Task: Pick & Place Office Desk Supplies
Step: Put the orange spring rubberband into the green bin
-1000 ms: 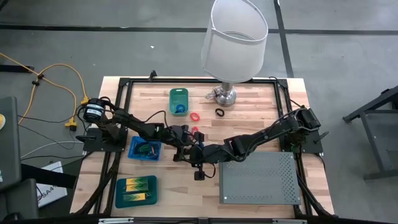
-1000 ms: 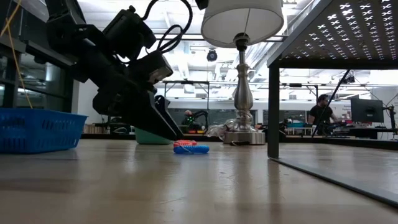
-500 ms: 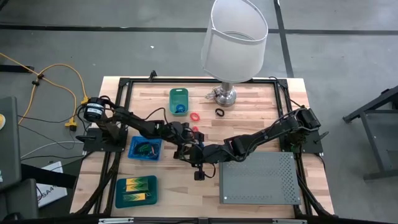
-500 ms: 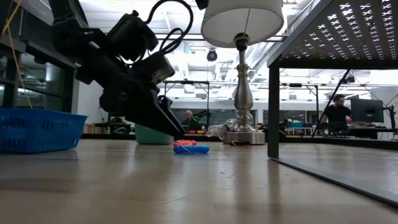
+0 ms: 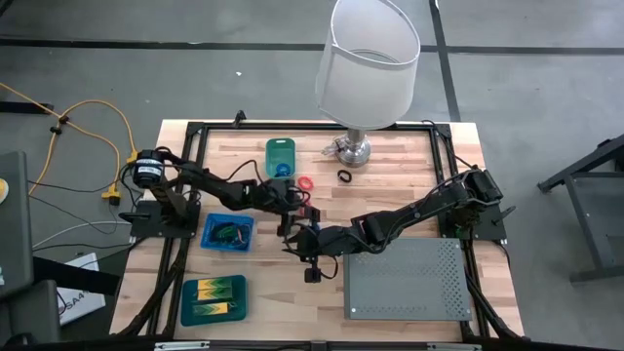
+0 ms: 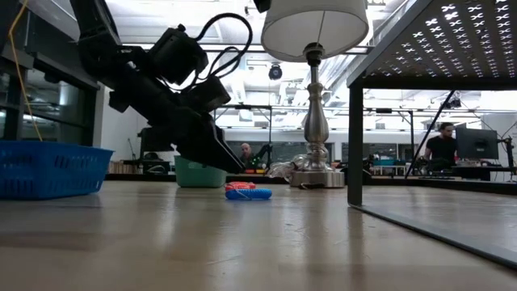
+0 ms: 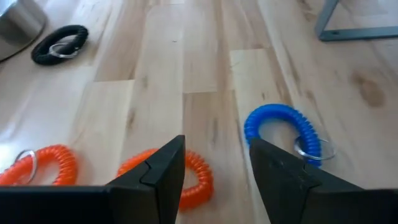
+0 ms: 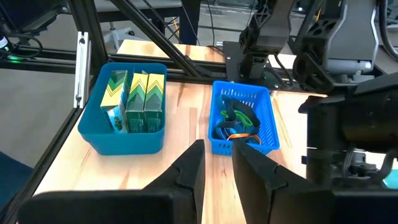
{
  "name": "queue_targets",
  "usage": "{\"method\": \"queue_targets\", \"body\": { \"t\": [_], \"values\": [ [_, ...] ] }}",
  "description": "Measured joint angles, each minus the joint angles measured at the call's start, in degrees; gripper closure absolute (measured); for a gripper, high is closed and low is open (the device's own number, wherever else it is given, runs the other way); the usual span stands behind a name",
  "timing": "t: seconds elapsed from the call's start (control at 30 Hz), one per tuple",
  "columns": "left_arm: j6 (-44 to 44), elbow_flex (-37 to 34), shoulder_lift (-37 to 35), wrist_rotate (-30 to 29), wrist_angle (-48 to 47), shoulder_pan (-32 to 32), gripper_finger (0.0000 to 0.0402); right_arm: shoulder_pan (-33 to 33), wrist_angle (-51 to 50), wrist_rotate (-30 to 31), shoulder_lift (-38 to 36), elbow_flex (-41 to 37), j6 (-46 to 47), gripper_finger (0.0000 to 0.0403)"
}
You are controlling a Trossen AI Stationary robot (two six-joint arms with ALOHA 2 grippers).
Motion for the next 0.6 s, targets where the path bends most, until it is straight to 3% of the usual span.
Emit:
{"method": "queue_targets", "body": {
  "t": [0.6],
  "values": [
    [4.2,0.0,0.0,-0.4,-3.3,1.5,0.0228,0.0,0.0,0.0,0.0,0.0,0.0,0.0334]
  ]
}}
